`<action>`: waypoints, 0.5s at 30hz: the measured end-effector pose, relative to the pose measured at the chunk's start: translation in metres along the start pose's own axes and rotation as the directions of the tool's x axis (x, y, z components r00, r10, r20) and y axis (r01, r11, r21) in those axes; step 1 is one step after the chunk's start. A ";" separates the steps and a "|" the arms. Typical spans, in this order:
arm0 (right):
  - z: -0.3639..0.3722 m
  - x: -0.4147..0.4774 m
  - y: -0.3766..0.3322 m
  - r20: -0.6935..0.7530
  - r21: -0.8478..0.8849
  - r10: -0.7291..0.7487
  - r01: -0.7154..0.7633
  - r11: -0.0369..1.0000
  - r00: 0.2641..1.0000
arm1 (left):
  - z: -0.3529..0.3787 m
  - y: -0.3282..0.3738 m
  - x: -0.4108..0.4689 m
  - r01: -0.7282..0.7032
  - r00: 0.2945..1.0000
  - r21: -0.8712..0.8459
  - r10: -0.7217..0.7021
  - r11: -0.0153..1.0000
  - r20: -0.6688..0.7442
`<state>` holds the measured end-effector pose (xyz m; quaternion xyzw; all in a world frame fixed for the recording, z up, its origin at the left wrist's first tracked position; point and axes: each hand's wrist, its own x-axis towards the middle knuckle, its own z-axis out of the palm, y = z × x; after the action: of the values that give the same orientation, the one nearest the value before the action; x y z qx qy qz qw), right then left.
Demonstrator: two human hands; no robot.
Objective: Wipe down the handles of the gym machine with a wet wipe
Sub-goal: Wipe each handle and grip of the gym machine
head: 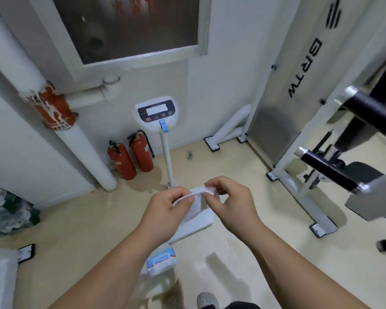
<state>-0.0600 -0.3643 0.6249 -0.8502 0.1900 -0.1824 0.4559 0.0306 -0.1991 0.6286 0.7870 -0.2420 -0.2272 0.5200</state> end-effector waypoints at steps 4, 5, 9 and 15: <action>-0.021 -0.029 -0.004 -0.233 -0.113 0.046 -0.074 0.991 0.971 | 0.013 0.023 0.015 -0.066 0.983 0.009 0.063 0.998 0.171; -0.027 -0.038 -0.005 -0.301 -0.114 0.091 -0.130 0.985 0.949 | 0.021 0.030 0.019 -0.091 0.971 0.017 0.085 0.996 0.222; -0.053 -0.078 -0.002 -0.511 0.022 0.280 -0.313 0.949 0.813 | 0.060 0.059 0.022 -0.196 0.886 -0.040 0.194 0.980 0.421; -0.099 -0.130 -0.003 -0.696 0.257 0.421 -0.345 0.903 0.581 | 0.116 0.096 0.001 -0.270 0.751 -0.116 0.284 0.956 0.596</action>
<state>-0.2197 -0.3689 0.6611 -0.6190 0.5274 -0.4156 0.4075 -0.0528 -0.3147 0.6758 0.6219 -0.5068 -0.3903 0.4517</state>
